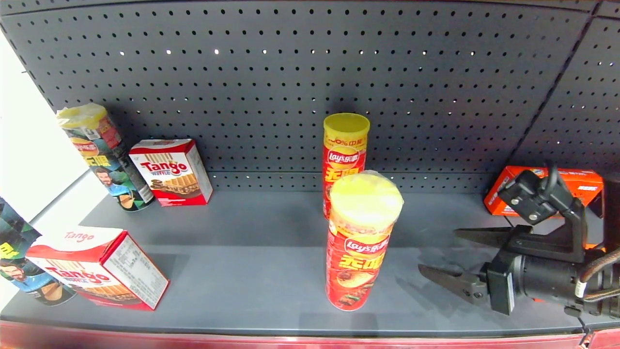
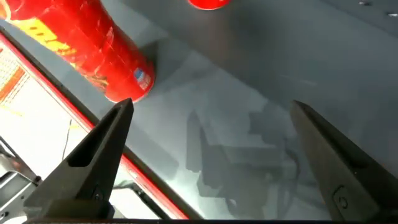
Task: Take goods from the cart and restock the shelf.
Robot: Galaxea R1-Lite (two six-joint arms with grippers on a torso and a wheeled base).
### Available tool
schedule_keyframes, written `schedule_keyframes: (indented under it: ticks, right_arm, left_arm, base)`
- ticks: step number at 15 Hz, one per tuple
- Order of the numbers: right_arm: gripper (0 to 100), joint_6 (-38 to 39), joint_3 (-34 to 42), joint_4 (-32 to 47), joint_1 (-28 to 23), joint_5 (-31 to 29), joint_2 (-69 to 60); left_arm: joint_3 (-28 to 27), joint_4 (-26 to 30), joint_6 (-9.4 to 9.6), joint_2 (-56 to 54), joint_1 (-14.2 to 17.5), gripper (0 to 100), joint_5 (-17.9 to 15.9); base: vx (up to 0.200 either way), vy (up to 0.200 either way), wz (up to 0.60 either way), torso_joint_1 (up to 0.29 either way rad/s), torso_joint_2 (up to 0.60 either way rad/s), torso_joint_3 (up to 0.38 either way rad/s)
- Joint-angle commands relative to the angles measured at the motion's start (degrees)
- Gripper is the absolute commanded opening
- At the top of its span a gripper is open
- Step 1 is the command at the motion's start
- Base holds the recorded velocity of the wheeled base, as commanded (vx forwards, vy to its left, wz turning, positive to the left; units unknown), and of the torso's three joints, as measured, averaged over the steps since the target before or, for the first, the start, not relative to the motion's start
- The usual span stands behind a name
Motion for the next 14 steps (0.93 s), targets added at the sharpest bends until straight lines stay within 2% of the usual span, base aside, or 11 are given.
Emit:
schedule_keyframes:
  ticks: [1,9,14]
  right_arm:
    - [100,0.03,-2.35,0.03,0.95,-0.86,4.28]
    - [100,-0.06,-7.1,-0.05,2.71,-1.3,10.26]
    - [100,-0.06,-7.54,-0.05,3.76,-1.39,11.05]
  left_arm:
    - [0.0,0.01,-0.07,0.15,0.01,100,0.0]
    - [0.0,0.1,-0.42,0.15,0.01,100,0.0]
    - [-0.09,0.1,-0.51,0.15,0.01,100,0.09]
  base:
    - [0.0,0.0,0.0,0.0,0.0,0.0]
    - [0.0,0.0,0.0,0.0,0.0,0.0]
    - [0.0,0.0,0.0,0.0,0.0,0.0]
